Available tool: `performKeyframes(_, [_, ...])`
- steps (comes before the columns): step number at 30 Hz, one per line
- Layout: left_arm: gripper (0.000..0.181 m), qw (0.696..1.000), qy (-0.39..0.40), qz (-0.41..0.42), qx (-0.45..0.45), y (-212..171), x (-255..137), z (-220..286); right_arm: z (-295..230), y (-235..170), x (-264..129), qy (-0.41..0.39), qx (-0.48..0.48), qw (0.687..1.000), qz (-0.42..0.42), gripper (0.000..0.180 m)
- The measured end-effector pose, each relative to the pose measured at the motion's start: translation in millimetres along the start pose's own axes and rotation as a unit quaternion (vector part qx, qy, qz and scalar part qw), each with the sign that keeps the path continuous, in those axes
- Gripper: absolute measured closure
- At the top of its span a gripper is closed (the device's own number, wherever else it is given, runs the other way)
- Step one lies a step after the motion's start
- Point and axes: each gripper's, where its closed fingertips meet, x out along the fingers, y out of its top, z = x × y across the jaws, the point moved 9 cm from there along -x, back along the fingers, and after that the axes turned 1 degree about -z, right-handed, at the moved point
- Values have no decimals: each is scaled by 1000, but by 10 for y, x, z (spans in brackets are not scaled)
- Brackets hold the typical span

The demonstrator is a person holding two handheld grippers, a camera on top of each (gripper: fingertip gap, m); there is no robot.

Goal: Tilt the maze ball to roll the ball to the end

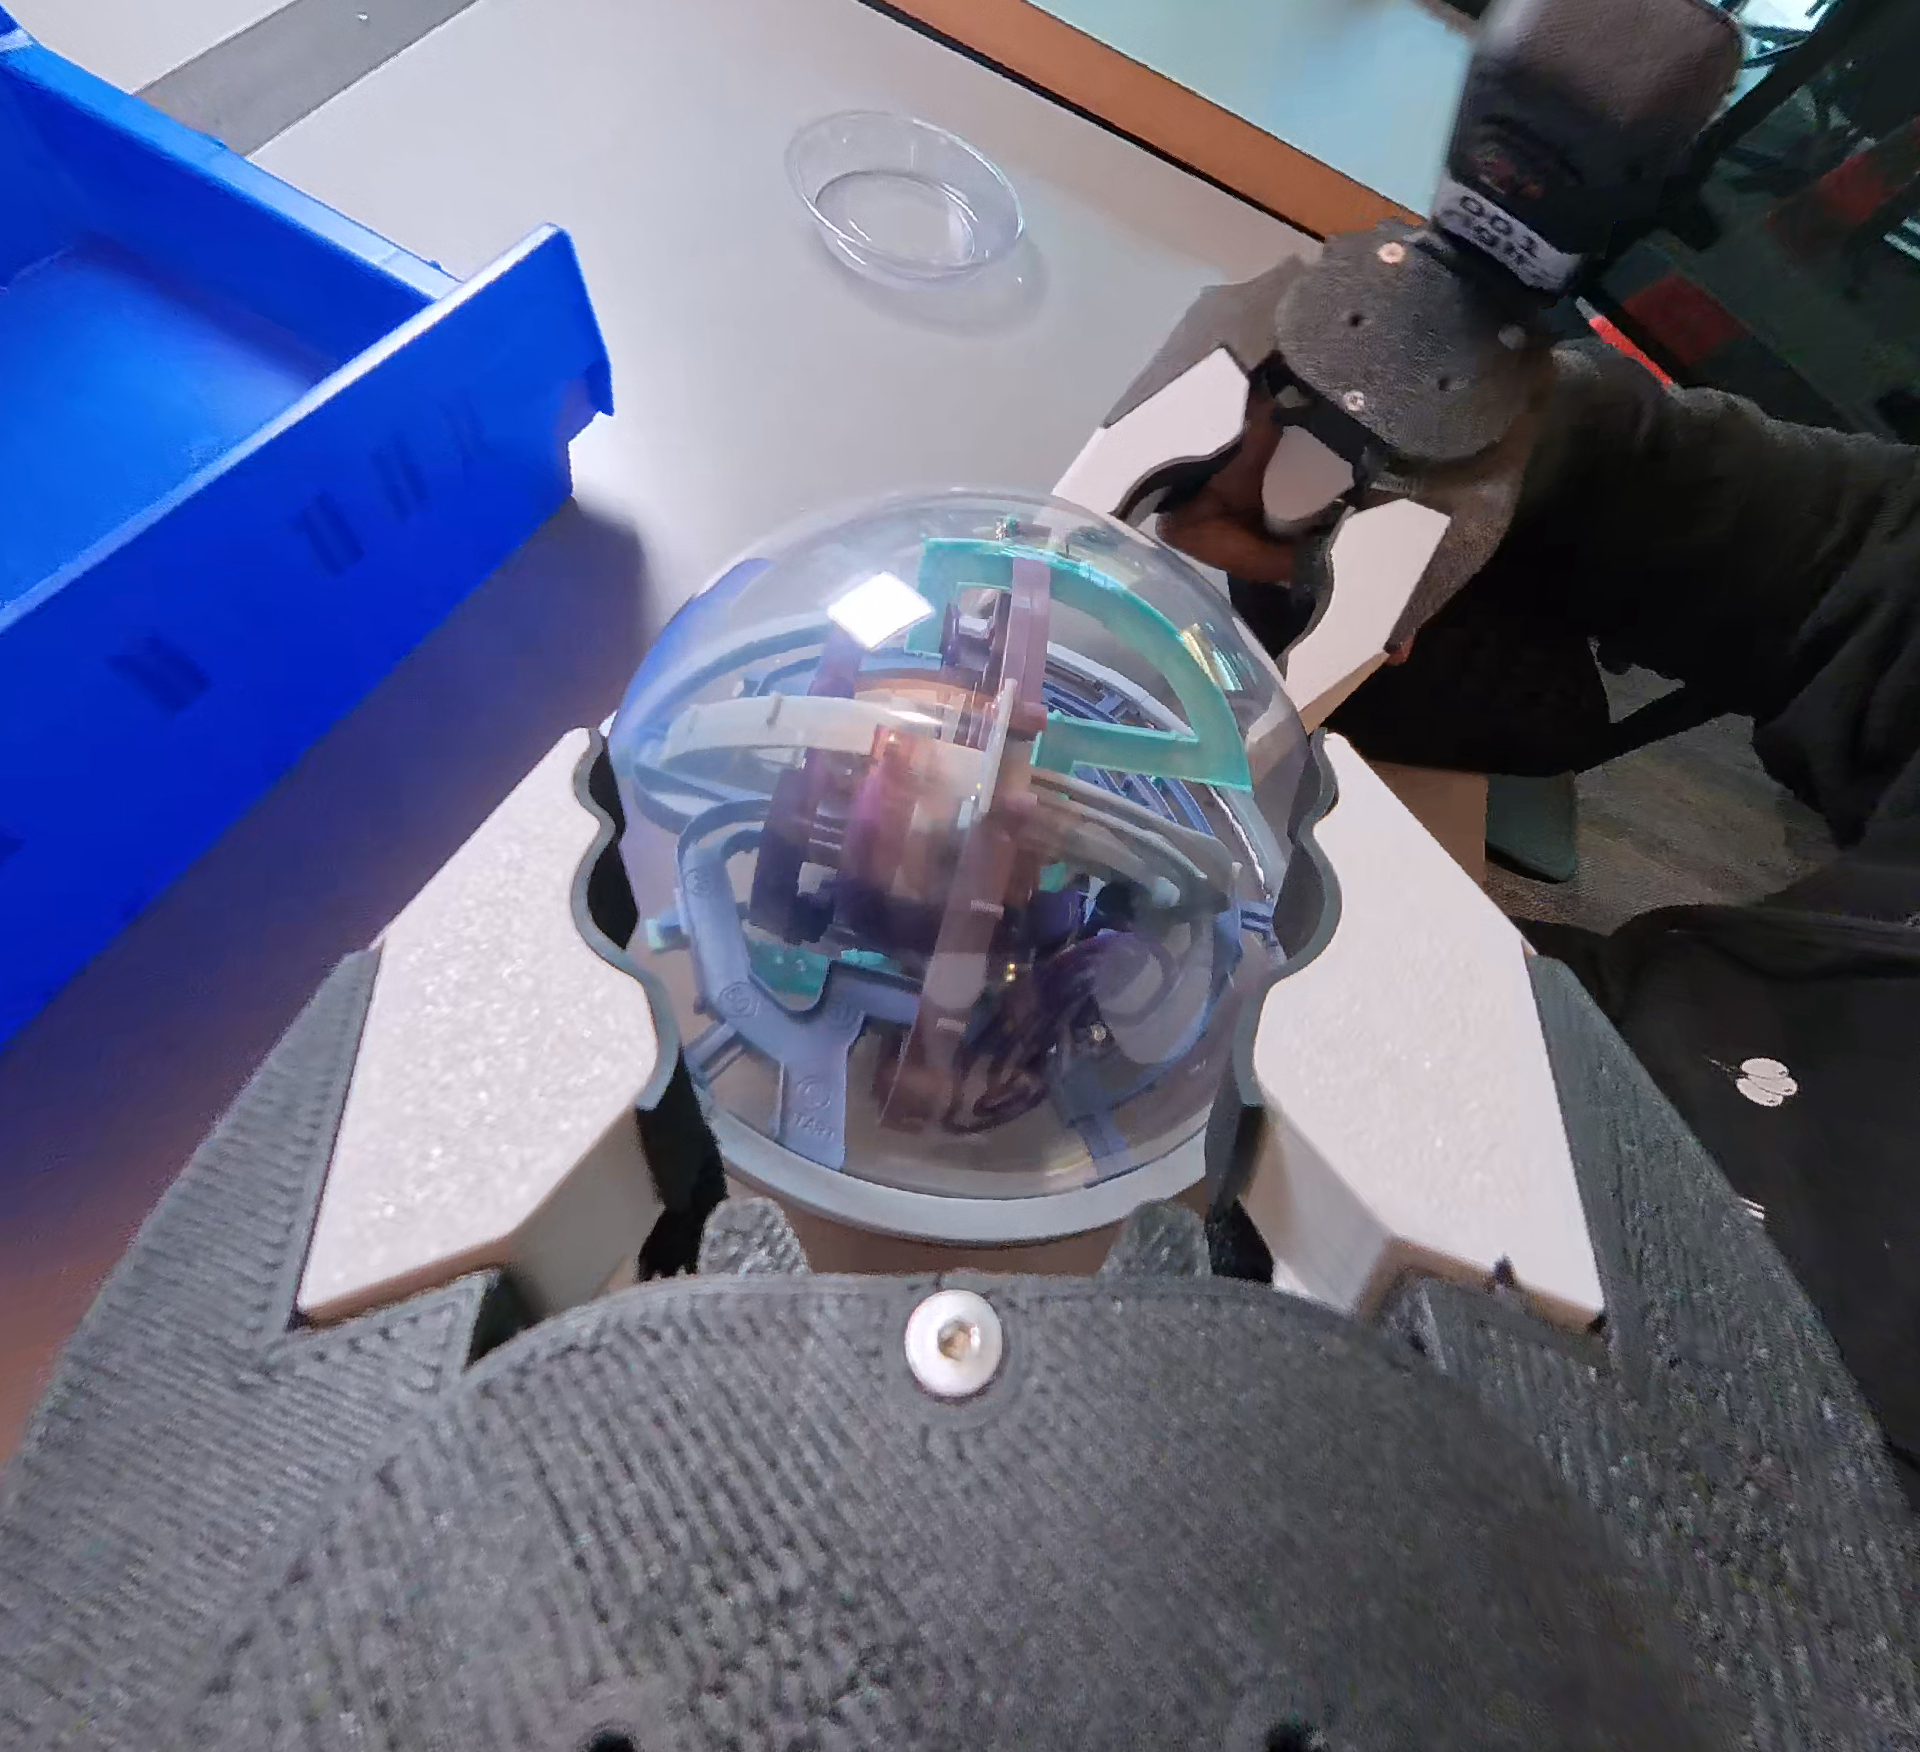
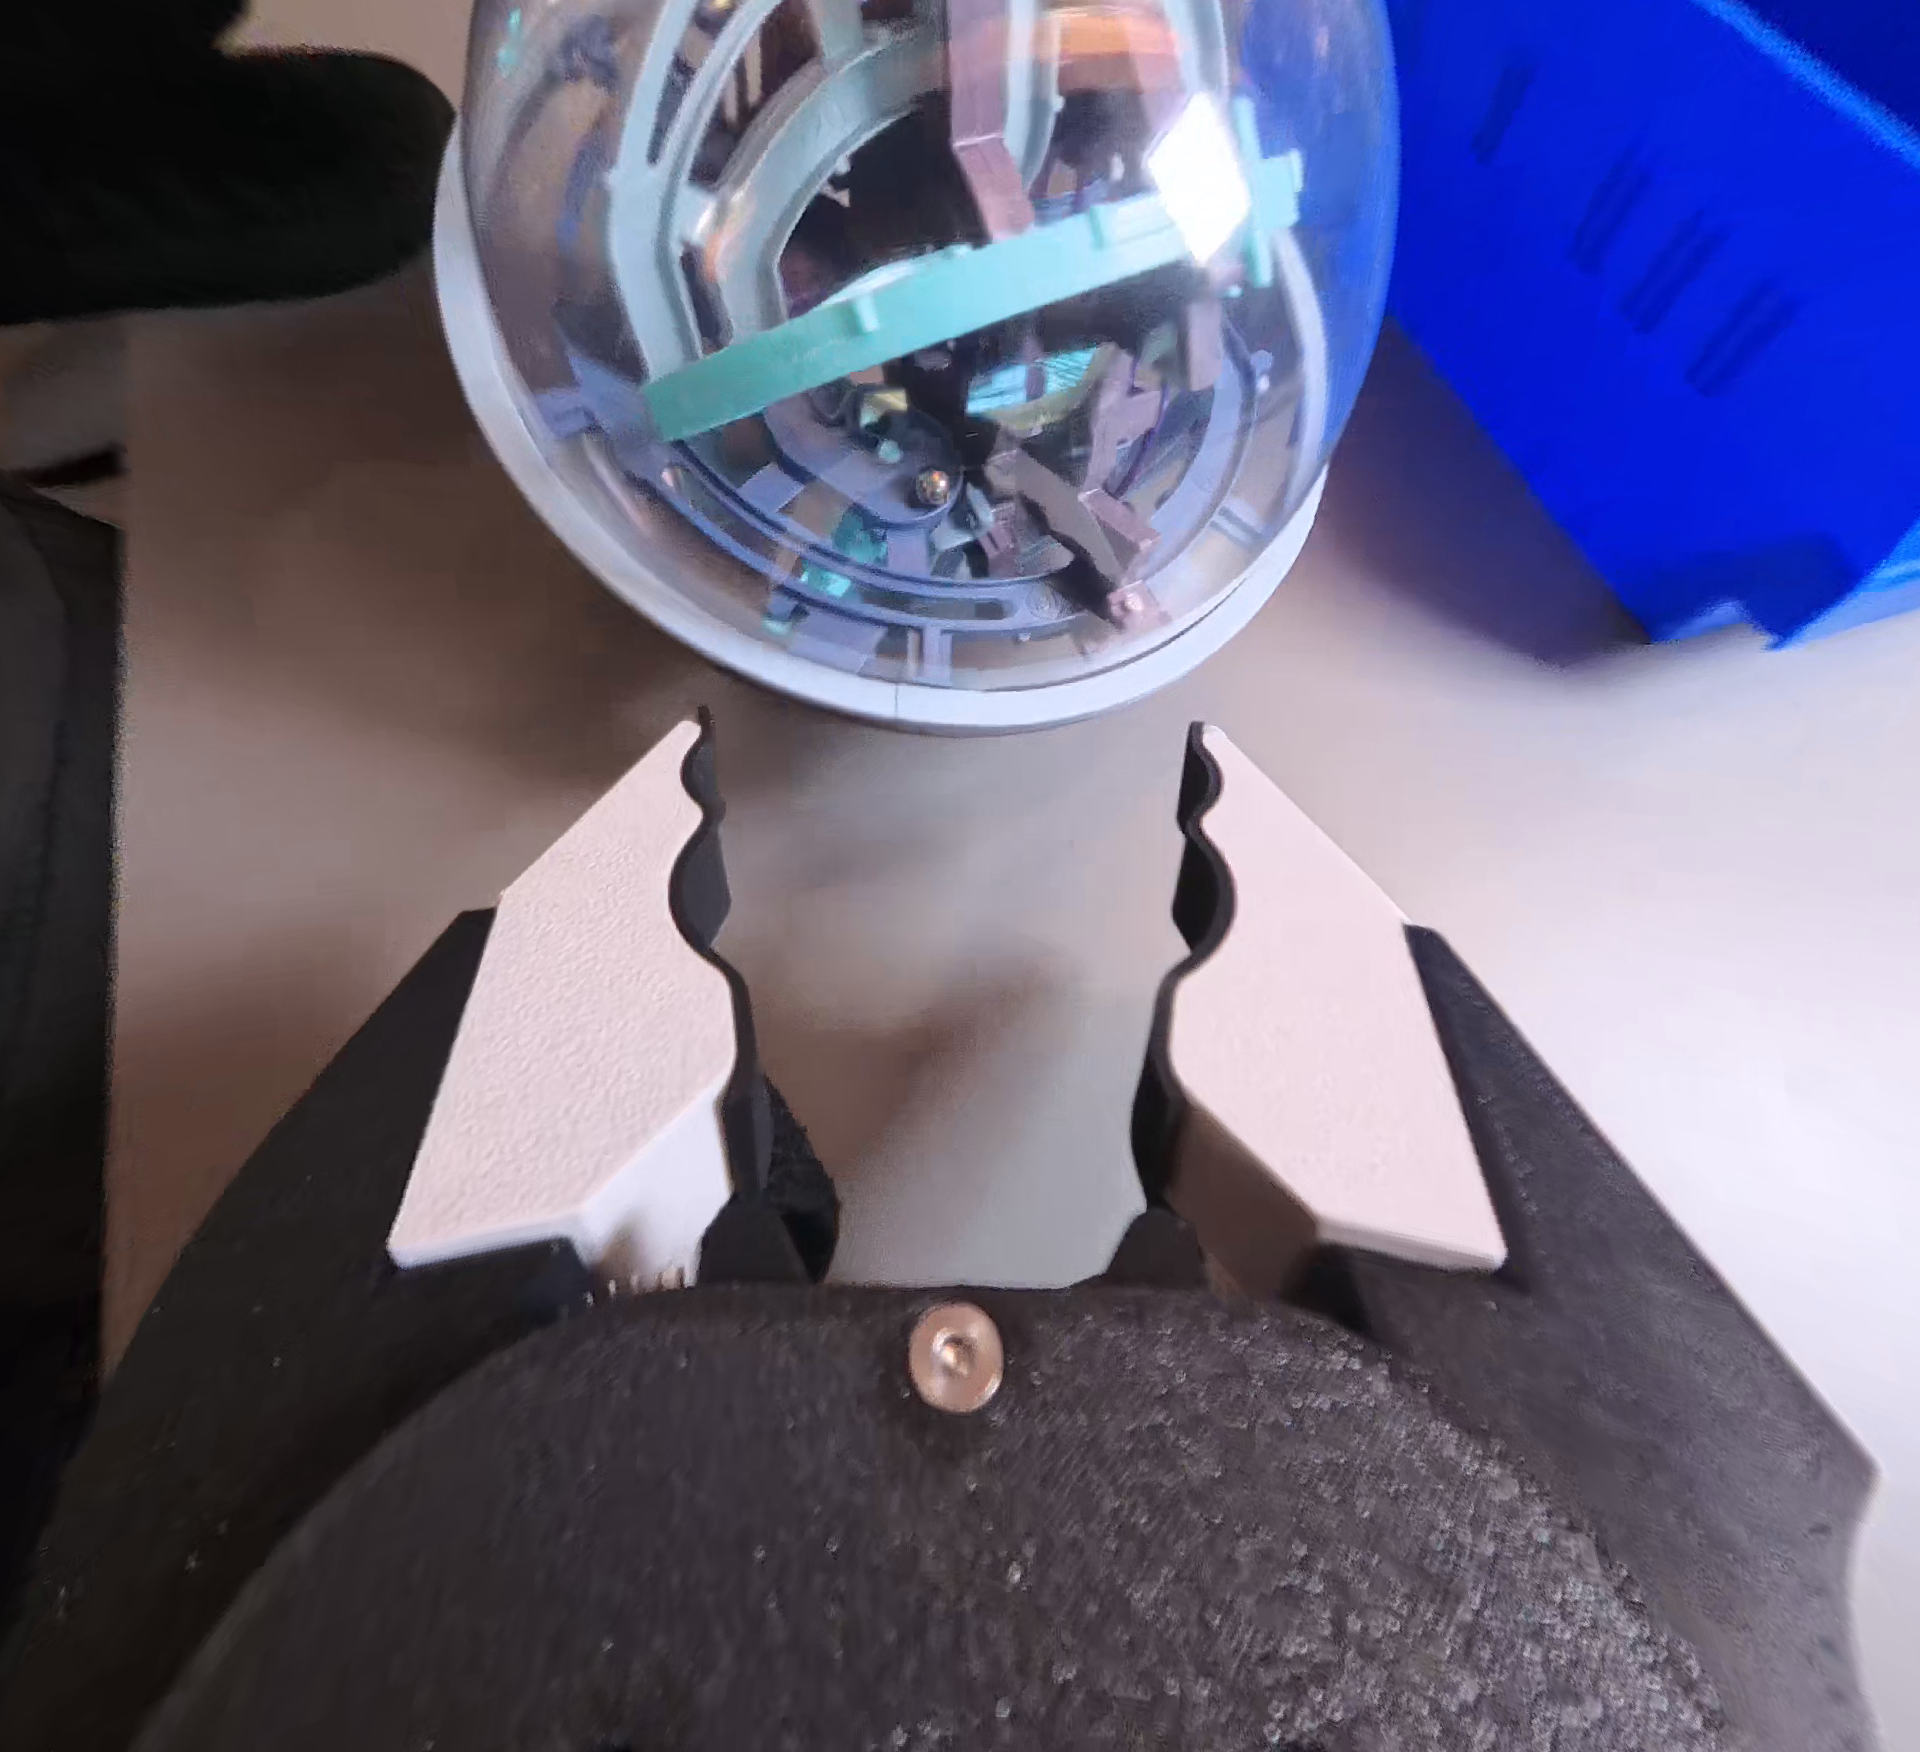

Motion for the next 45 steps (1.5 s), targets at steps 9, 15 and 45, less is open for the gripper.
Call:
performKeyframes(9, [54, 999, -7, 0, -54, 70, 66, -138, -522, 101, -76, -199, -209, 957, 15, 138])
performKeyframes(15, [55, 996, -11, 10, -83, 96, 88, -223, -702, 193, 18, -311, -287, 906, 2, 155])
performKeyframes(45, [63, 996, -79, 23, -33, 33, -127, -332, -745, 439, -11, -269, -402, 875, -2, 174])
